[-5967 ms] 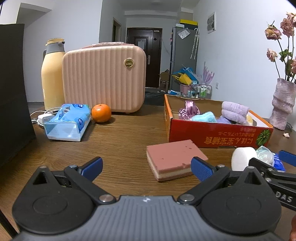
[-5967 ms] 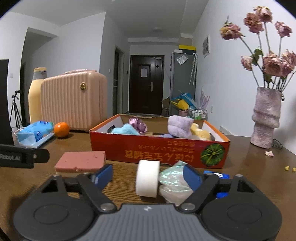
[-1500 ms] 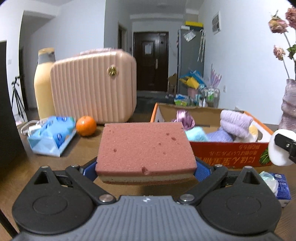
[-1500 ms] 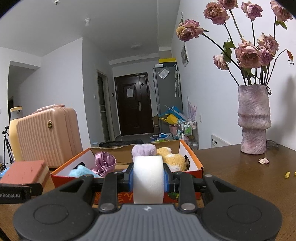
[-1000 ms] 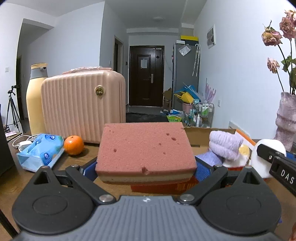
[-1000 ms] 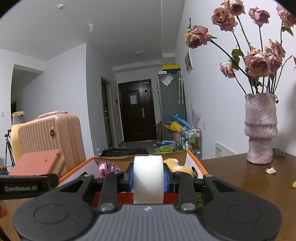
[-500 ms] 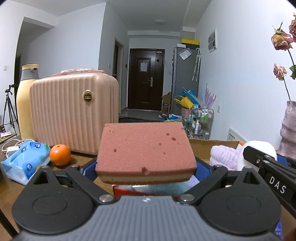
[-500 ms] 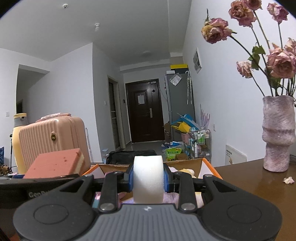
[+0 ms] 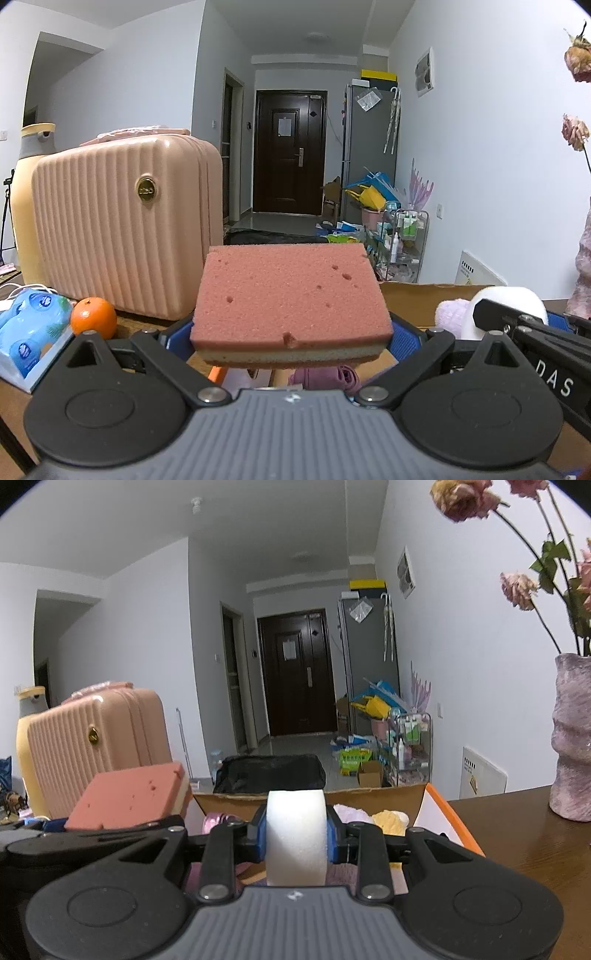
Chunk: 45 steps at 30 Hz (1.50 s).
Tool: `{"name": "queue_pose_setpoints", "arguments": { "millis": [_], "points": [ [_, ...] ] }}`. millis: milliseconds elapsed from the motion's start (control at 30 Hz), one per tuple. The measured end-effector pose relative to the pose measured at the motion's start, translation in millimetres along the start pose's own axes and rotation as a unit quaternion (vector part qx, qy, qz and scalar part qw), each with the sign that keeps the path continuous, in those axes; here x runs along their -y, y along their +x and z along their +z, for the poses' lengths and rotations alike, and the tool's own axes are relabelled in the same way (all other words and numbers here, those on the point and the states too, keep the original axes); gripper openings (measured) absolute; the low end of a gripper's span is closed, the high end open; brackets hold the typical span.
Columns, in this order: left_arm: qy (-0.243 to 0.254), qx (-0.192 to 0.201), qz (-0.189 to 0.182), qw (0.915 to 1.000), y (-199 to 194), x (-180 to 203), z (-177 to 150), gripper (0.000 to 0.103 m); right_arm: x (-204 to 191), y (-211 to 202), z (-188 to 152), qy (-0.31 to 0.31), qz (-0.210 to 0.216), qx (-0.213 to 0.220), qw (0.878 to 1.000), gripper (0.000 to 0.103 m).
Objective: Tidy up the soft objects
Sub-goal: 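Carry the pink sponge and white roll with both tools over the box, then open both tools over the box to drop the pink sponge and white roll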
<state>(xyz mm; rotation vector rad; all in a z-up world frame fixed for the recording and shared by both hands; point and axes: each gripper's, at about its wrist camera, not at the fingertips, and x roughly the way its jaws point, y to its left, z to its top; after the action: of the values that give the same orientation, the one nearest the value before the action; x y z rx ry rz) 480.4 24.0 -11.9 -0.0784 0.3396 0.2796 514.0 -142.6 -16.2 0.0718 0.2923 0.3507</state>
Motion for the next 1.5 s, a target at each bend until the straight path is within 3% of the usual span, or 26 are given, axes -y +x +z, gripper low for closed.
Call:
{"name": "queue_pose_setpoints", "arguments": {
  "millis": [167, 700, 767, 867, 967, 1033, 1233, 1500],
  "points": [
    [0.005, -0.003, -0.004, 1.0000, 15.3, 2.2, 2.4, 0.100, 2.5, 12.5, 0.9, 0.002, -0.006, -0.019, 1.000, 0.029],
    [0.021, -0.007, -0.022, 0.9995, 44.7, 7.9, 2.3, 0.101, 0.1, 23.5, -5.3, -0.018, -0.021, -0.019, 0.999, 0.029],
    [0.018, -0.005, -0.023, 0.9996, 44.6, 6.4, 3.1, 0.103, 0.8, 23.6, -4.5, -0.015, -0.023, -0.020, 0.999, 0.033],
    [0.007, -0.003, -0.027, 0.9996, 43.6, 0.6, 5.6, 0.103, 1.8, 22.3, -3.6, -0.009, -0.028, -0.016, 0.999, 0.049],
    [-0.003, -0.004, -0.024, 0.9997, 42.9, -4.9, 7.5, 0.103, 2.9, 19.6, -3.7, -0.004, -0.037, -0.006, 0.999, 0.071],
    [-0.012, -0.005, -0.021, 0.9997, 43.0, -7.8, 8.2, 0.103, 3.9, 16.5, -3.1, 0.001, -0.045, 0.003, 0.999, 0.091],
    [-0.024, 0.004, -0.014, 0.9996, 37.2, -10.6, 10.9, 0.103, 6.4, 10.4, -1.3, 0.007, -0.054, 0.021, 0.998, 0.101],
    [-0.021, 0.006, -0.008, 0.9997, 27.8, -14.9, 9.8, 0.103, 2.9, 5.4, -3.7, -0.003, -0.056, 0.022, 0.998, 0.103]
  ]
}}
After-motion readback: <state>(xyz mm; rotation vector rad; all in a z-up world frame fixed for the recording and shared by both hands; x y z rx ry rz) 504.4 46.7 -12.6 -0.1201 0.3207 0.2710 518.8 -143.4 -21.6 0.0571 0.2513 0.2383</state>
